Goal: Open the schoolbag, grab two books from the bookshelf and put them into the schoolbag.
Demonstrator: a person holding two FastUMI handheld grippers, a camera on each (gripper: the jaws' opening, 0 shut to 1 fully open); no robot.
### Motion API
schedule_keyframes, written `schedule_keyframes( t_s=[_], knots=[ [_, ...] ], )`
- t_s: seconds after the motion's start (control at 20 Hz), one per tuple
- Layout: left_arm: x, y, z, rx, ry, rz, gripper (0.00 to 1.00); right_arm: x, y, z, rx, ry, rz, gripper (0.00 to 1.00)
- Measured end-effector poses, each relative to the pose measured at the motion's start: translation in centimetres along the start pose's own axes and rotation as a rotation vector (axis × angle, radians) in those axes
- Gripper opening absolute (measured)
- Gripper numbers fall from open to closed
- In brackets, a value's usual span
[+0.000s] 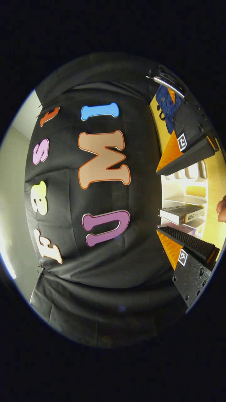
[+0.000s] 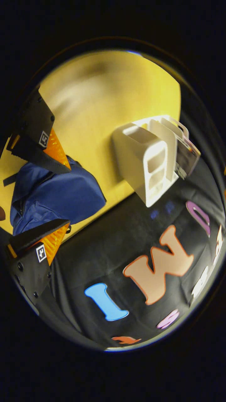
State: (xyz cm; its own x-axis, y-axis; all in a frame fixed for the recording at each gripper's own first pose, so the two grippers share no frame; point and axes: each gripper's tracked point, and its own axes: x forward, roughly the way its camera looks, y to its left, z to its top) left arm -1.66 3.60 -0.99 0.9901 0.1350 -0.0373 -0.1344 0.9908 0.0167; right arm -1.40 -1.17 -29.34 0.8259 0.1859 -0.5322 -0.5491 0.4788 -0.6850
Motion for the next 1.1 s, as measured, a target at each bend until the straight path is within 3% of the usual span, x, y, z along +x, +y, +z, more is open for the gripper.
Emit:
schedule_keyframes(
  t_s=[0.4, 0.45, 0.5, 0.55, 0.6, 0.75, 0.95, 1.05, 1.1],
  knots=[
    [-0.8, 2.0, -1.1, -0.025, 0.035, 0.058, 0.96, 2.2, 1.0, -3.8, -0.251, 0.091, 0.058, 0.82],
    [-0.9, 2.1, -1.2, -0.027, 0.038, 0.061, 0.96, 2.6, 0.6, -3.8, -0.280, 0.092, 0.041, 1.00],
    [-0.9, 2.2, -1.0, -0.030, 0.036, 0.063, 0.96, 3.0, 0.2, -3.7, -0.310, 0.092, 0.028, 0.82],
    [-1.1, 2.1, -1.1, -0.030, 0.037, 0.063, 0.96, 3.4, 0.2, -3.8, -0.332, 0.096, 0.028, 1.00],
    [-1.1, 2.1, -1.1, -0.029, 0.038, 0.063, 0.96, 3.8, 0.2, -3.9, -0.346, 0.099, 0.028, 0.82],
    [-1.3, 2.4, -1.0, -0.021, 0.035, 0.070, 0.98, 5.2, 0.9, -4.8, -0.365, 0.134, 0.043, 0.92],
    [-1.2, 2.7, -1.0, -0.019, 0.039, 0.077, 0.96, 6.0, 3.1, -5.9, -0.371, 0.175, 0.131, 0.91],
    [-1.2, 2.9, -1.0, -0.017, 0.038, 0.083, 0.98, 6.1, 3.9, -6.7, -0.362, 0.213, 0.150, 0.41],
    [-1.1, 2.9, -1.1, -0.019, 0.039, 0.084, 0.98, 6.0, 4.1, -6.8, -0.357, 0.226, 0.153, 0.47]
  ],
)
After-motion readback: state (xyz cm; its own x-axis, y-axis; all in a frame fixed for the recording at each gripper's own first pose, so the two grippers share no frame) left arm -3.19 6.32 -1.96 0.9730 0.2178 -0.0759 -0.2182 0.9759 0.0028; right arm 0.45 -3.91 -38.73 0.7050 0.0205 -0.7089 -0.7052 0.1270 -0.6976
